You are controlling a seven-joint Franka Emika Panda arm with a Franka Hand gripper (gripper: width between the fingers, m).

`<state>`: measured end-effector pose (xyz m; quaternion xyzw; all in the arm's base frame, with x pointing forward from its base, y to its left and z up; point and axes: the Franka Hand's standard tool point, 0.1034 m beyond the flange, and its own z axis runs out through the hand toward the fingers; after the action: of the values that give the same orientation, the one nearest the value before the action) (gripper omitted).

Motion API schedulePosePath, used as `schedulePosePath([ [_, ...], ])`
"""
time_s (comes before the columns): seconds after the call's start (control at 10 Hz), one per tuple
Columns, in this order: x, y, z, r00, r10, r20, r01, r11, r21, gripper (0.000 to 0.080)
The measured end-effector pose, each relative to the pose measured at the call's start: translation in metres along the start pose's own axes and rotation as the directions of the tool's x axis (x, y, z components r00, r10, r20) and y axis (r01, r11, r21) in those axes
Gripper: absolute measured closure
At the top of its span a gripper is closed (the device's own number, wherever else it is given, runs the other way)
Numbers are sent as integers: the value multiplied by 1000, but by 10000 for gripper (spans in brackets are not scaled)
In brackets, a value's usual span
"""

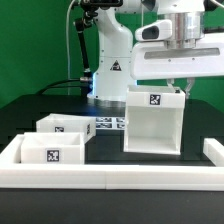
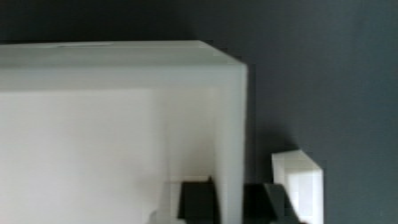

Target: Assemble drawer

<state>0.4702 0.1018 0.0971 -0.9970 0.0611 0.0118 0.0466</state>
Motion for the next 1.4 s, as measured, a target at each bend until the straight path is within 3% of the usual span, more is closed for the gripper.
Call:
schedulePosePath([
  [0.3, 46, -4, -2, 999, 22, -38, -21, 1000, 18, 761],
  [0.9, 111, -3, -5, 995, 58, -87, -55, 998, 39, 758],
  [1.3, 119, -5, -6, 990, 103, -95, -98, 994, 47, 758],
  [1.4, 119, -6, -7, 976, 196, -95, -191, 980, 58, 758],
])
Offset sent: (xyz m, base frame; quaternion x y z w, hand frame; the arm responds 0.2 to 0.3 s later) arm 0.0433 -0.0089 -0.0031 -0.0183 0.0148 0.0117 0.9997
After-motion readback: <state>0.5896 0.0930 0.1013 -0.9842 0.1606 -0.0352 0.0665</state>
